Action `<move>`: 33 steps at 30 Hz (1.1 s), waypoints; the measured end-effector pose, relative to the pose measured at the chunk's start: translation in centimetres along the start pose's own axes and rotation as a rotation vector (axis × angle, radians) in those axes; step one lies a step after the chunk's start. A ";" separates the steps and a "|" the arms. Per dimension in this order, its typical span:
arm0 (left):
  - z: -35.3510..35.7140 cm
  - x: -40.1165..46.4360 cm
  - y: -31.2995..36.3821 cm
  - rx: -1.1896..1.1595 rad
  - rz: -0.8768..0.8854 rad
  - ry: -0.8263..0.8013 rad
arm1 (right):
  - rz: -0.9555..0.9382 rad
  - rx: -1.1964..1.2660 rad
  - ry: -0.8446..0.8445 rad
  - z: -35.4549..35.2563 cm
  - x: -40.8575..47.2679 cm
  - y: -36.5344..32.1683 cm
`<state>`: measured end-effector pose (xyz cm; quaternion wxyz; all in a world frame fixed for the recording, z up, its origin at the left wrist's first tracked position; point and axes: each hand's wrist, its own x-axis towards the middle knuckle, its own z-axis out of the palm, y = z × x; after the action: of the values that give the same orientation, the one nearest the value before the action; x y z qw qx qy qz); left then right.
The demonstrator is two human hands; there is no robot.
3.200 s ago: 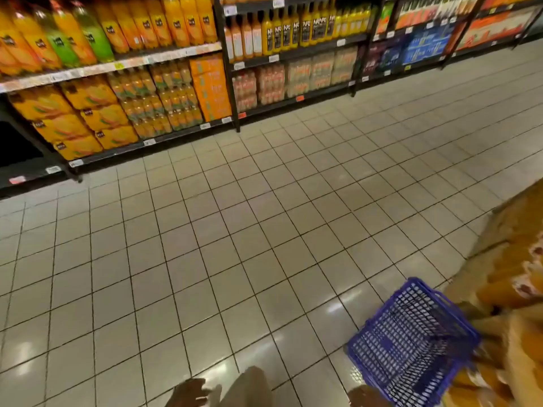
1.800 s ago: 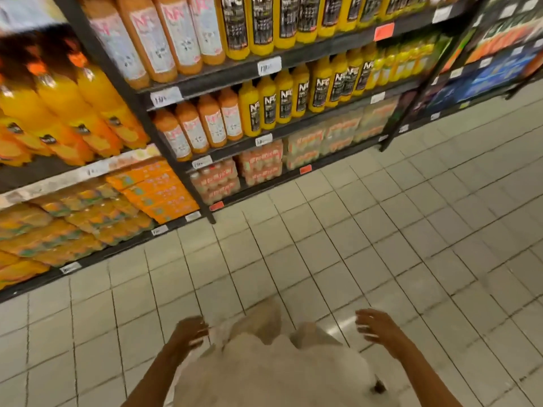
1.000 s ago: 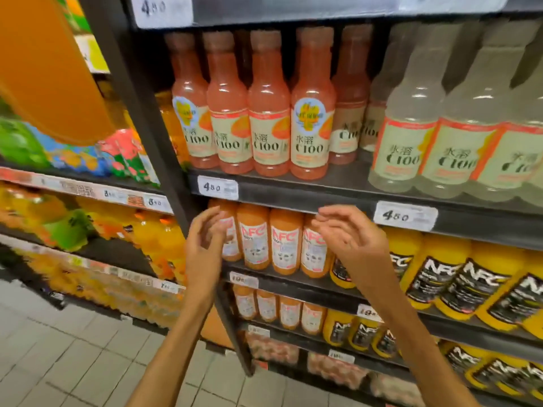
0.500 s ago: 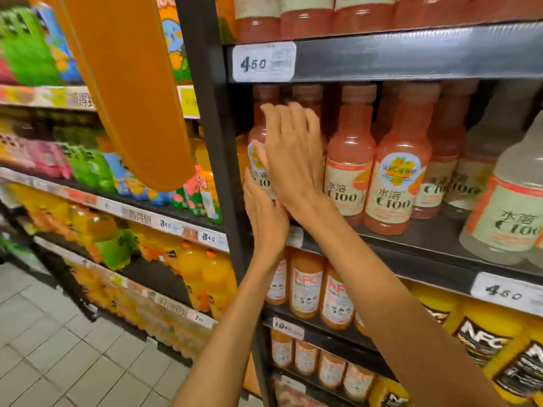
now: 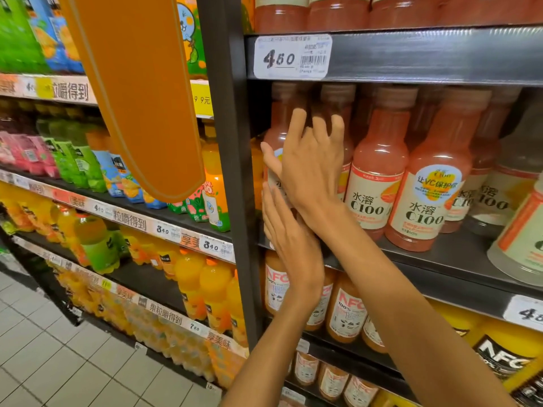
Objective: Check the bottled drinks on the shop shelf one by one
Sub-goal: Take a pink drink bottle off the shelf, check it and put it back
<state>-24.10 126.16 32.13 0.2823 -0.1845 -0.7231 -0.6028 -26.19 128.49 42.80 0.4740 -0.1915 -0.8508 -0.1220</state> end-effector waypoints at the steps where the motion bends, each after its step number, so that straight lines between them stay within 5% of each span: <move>1: -0.1 -0.3 -0.3 -0.033 0.025 -0.028 | -0.012 0.032 0.064 -0.1 0.1 0.3; 6: -1.4 -0.3 -0.4 -0.076 0.063 -0.009 | -0.020 0.280 0.244 -0.9 -0.7 0.7; 17: -4.9 -0.3 -0.3 -0.133 0.042 -0.083 | 0.100 0.998 0.029 -5.2 -4.9 1.5; 24: -10.1 -1.3 0.9 -0.341 0.087 -0.333 | 0.126 1.431 -0.267 -8.3 -4.9 2.0; 29: -14.1 -2.0 1.7 -0.542 -0.058 -0.596 | 0.272 1.928 -0.602 -9.0 -3.6 2.3; 33: -15.9 -2.8 1.3 -0.636 -0.215 -0.800 | 0.378 2.107 -0.654 -8.8 -4.0 0.7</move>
<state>-18.22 111.12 33.18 -0.1498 -0.4016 -0.5706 -0.7005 -17.25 124.79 43.98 0.1640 0.1567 -0.5701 0.7896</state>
